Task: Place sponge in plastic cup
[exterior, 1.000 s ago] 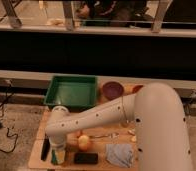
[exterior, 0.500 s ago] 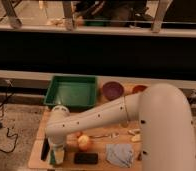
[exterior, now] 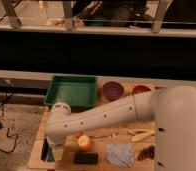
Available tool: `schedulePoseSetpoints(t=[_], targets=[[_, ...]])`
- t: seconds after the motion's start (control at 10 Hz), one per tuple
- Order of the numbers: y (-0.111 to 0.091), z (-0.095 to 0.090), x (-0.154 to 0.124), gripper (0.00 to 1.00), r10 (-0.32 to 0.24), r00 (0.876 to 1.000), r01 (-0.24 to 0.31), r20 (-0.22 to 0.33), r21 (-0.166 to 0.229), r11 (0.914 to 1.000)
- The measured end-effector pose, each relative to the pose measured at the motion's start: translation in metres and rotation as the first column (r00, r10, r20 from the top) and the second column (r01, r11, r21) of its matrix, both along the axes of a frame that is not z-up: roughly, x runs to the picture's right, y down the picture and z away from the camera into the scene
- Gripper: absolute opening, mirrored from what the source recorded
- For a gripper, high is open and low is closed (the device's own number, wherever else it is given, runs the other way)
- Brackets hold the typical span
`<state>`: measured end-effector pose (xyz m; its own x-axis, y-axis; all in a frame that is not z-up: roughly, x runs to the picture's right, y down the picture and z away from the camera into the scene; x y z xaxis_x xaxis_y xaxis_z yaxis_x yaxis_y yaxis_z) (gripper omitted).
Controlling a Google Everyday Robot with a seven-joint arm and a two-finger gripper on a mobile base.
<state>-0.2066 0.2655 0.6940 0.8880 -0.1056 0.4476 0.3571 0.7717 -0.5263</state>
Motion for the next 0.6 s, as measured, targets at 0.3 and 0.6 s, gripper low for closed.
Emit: schedulePoseSetpoints(t=[0.3, 0.6], targets=[[-0.036, -0.015, 0.009, 0.14, 0.023, 1.000, -0.023, 0.003, 0.061, 0.9979], [-0.074, -0.011, 0.033, 0.14, 0.057, 0.998, -0.055, -0.022, 0.094, 0.9940]])
